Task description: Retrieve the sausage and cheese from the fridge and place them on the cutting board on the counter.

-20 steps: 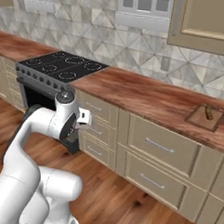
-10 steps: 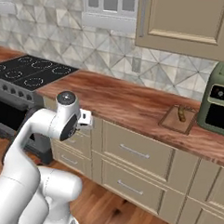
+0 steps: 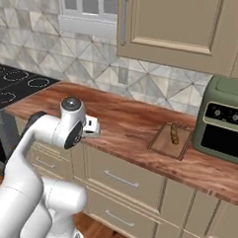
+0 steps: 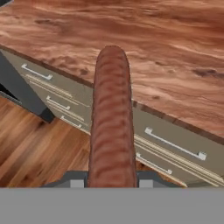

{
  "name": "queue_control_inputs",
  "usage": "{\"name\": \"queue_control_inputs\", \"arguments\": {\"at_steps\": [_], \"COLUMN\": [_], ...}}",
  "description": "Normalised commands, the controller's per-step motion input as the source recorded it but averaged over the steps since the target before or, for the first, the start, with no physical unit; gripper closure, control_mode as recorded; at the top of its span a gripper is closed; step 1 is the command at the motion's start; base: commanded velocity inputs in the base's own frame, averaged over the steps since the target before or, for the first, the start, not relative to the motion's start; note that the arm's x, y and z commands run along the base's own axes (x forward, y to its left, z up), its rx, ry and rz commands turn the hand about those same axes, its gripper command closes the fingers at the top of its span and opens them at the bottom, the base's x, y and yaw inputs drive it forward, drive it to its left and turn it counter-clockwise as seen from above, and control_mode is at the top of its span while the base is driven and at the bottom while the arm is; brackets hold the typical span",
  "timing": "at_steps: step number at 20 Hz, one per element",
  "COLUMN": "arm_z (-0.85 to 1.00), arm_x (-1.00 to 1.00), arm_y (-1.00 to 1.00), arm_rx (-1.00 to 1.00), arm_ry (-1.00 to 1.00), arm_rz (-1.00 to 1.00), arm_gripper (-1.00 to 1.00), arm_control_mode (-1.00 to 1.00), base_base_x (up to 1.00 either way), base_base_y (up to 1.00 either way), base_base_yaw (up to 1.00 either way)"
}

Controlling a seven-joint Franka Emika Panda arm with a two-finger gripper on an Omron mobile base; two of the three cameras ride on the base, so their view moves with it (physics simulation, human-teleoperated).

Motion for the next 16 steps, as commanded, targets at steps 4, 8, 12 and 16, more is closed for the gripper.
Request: {"name": "queue_control_inputs", "arguments": {"at_steps": [4,8,12,16], "arm_z": [0.0,0.0,0.0,0.0], "arm_x": [0.0,0.0,0.0,0.0], "arm_y": [0.0,0.0,0.0,0.0], "arm_rx": [0.0,0.0,0.0,0.0], "arm_ry": [0.0,0.0,0.0,0.0], "arm_rz": [0.0,0.0,0.0,0.0], "arm_gripper": [1.0,1.0,1.0,1.0], "arm_control_mode": [1.0,1.0,1.0,1.0], "base_base_x": [0.48,0.5,0.48,0.52], "base_base_y": [-0.24,-0.18,-0.18,-0.16], "base_base_yaw": [-0.32,-0.33,-0.34,-0.29]}}
